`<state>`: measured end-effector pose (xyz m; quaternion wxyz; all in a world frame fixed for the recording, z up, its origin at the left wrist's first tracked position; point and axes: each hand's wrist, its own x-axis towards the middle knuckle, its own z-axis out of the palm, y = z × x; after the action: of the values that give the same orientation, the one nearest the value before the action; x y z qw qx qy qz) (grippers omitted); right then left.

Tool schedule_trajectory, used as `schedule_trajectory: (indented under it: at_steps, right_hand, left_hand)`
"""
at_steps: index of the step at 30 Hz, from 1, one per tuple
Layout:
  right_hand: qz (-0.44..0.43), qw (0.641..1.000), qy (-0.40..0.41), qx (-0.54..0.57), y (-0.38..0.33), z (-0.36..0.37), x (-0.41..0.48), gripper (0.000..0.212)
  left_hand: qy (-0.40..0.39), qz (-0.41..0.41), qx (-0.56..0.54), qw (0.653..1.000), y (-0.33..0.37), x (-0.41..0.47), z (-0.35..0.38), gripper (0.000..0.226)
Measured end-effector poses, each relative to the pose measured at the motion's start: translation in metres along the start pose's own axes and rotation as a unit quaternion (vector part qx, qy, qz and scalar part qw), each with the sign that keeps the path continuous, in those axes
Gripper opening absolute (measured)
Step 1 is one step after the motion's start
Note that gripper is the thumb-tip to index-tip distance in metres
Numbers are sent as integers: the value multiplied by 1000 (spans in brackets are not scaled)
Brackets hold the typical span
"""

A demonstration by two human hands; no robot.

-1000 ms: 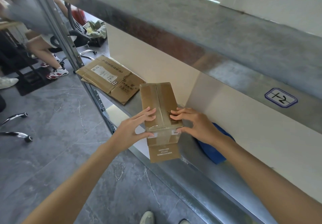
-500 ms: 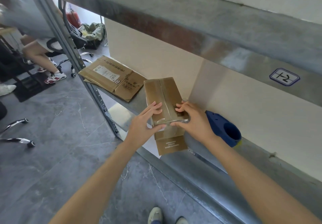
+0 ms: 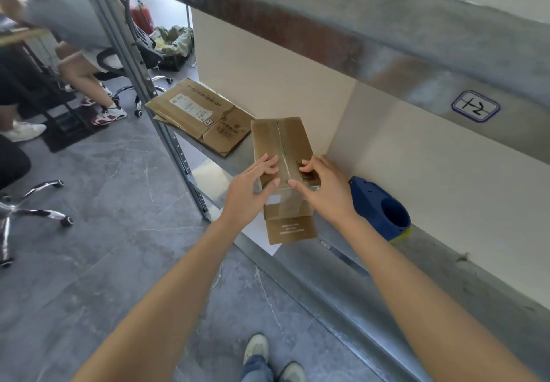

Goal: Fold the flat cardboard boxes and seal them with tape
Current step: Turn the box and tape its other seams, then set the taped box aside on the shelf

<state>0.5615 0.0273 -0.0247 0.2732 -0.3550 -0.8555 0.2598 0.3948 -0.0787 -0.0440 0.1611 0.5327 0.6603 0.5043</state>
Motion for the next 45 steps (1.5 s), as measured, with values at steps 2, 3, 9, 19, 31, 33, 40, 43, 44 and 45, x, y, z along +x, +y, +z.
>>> schedule_trajectory:
  at_steps: [2, 3, 9, 19, 31, 33, 40, 43, 44, 45]
  right_hand:
    - [3, 1000, 1, 12, 1, -1, 0, 31]
    - [4, 1000, -2, 17, 2, -2, 1, 27]
    - [37, 997, -1, 66, 3, 4, -3, 23]
    - [93, 991, 90, -20, -19, 12, -22, 49]
    - [286, 942, 150, 93, -51, 22, -26, 42]
    - [295, 940, 140, 96, -54, 21, -22, 41]
    - [318, 931, 141, 110, -52, 17, -11, 46]
    - [351, 903, 216, 121, -50, 26, -14, 53]
    - [358, 890, 245, 137, -53, 31, -16, 60]
    - [359, 880, 268, 159, -56, 36, -18, 69]
  left_hand:
    - [-4, 1, -2, 1000, 2, 1, -1, 17]
    - [-10, 2, -3, 1000, 3, 1, -2, 18]
    - [-109, 45, 73, 990, -7, 10, -24, 32]
    - [-243, 149, 89, 954, -37, 64, -69, 65]
    - [-348, 112, 72, 928, -69, 173, -68, 100]
    - [-356, 88, 36, 930, -77, 173, -65, 98]
    - [-284, 87, -21, 955, -82, 154, -66, 91]
    - [-261, 82, -21, 962, -79, 149, -64, 91]
    - [-255, 79, -18, 964, -79, 148, -63, 93]
    - [-251, 74, -14, 965, -78, 147, -63, 95]
